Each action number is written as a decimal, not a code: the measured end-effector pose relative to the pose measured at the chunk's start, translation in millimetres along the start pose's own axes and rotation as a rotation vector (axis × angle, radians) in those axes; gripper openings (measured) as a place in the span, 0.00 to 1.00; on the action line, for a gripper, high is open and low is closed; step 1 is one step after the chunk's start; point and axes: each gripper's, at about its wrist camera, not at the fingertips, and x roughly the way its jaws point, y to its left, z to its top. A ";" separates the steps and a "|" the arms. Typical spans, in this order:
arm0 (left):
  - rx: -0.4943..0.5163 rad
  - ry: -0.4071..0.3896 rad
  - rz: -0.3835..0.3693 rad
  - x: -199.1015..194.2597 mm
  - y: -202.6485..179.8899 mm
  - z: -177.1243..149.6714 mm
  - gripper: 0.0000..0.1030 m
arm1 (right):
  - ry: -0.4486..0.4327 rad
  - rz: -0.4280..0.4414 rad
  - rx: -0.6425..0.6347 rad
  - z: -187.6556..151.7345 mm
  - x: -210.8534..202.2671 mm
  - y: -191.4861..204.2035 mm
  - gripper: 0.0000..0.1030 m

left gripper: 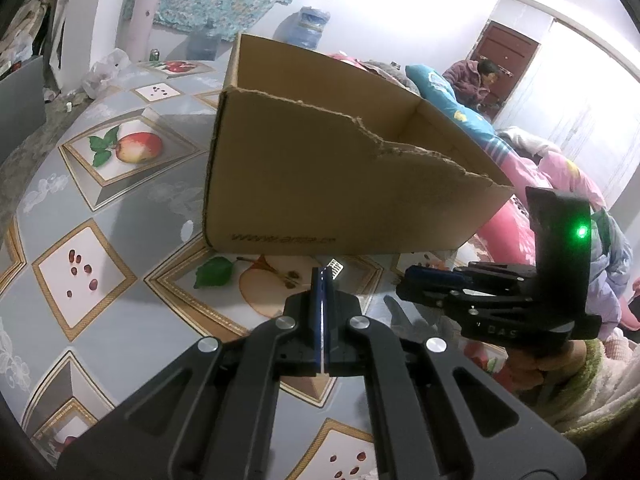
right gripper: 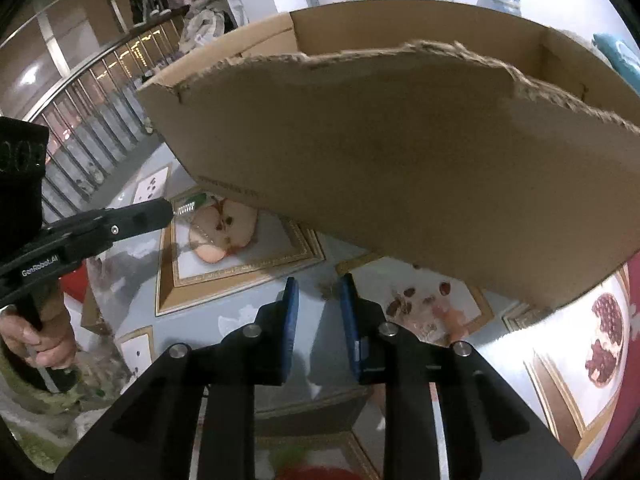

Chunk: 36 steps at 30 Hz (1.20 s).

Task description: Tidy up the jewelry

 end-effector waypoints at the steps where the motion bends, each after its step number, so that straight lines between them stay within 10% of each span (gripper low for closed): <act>1: -0.002 0.000 0.001 0.3 0.2 -0.2 0.00 | -0.003 -0.007 -0.012 1.3 1.7 1.8 0.21; 36: -0.025 -0.006 -0.005 -1.0 5.9 -4.7 0.00 | 0.016 -0.054 -0.090 8.5 9.0 24.6 0.04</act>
